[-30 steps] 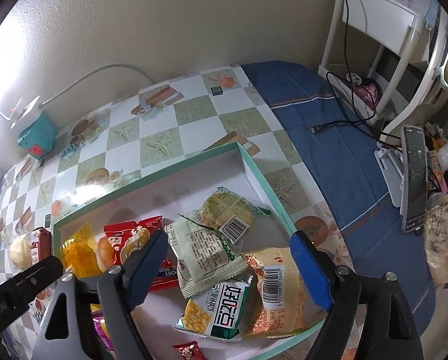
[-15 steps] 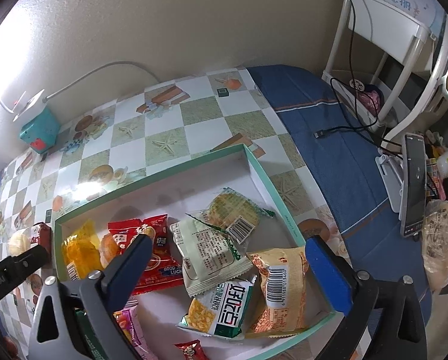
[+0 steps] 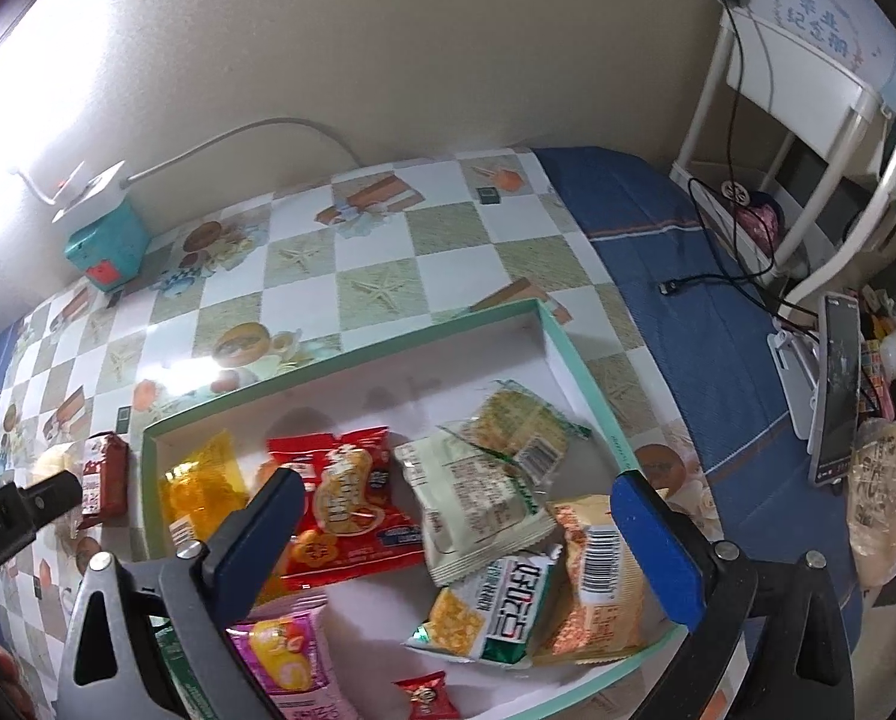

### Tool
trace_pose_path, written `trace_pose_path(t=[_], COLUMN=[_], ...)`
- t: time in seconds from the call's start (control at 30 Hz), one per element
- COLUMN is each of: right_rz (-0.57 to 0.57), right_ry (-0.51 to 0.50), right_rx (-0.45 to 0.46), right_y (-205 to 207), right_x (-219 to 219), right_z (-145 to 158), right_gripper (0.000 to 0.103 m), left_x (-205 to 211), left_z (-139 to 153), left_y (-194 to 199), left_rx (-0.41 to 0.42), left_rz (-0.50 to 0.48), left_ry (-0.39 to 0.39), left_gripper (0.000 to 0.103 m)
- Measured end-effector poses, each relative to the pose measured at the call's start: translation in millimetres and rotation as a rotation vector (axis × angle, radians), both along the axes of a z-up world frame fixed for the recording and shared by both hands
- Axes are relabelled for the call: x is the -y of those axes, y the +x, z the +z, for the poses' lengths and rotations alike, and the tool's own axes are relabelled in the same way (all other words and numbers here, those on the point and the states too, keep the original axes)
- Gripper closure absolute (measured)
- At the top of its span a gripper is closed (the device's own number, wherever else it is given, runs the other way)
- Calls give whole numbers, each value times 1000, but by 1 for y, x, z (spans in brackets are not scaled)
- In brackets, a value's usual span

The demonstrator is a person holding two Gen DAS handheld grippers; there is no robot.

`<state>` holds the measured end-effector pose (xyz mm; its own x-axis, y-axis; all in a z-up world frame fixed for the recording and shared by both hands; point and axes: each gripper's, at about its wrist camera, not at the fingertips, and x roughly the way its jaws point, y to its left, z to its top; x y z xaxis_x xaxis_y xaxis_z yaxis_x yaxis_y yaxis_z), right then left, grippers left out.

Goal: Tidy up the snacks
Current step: 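Withdraw both open tools from the tray toward the bun and biscuit bag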

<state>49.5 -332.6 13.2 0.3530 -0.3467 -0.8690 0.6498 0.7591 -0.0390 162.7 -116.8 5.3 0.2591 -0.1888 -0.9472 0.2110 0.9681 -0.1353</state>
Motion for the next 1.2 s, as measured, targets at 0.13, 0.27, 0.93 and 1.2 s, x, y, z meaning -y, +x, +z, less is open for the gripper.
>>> trace_pose_path(t=[0.13,0.27,0.93,1.2], right_rz=[34,75,405,470], right_ry=[-12,-20,53,44], right_rx=[3,21,48,17], right_y=[9,20,124,147], right_x=[-17,-39,-176,-194], right_z=[3,4,-39,-55], right_gripper=[0,0,7,20], left_x=[-27,-61,-123,-92], left_z=[2,1,-38,-60], left_y=[11,26,92,107], left_rx=[8,8,-82,-110], left_rz=[55,118,161,35], left_ry=[9,17,-83,-36], left_gripper=[22,22,22,22])
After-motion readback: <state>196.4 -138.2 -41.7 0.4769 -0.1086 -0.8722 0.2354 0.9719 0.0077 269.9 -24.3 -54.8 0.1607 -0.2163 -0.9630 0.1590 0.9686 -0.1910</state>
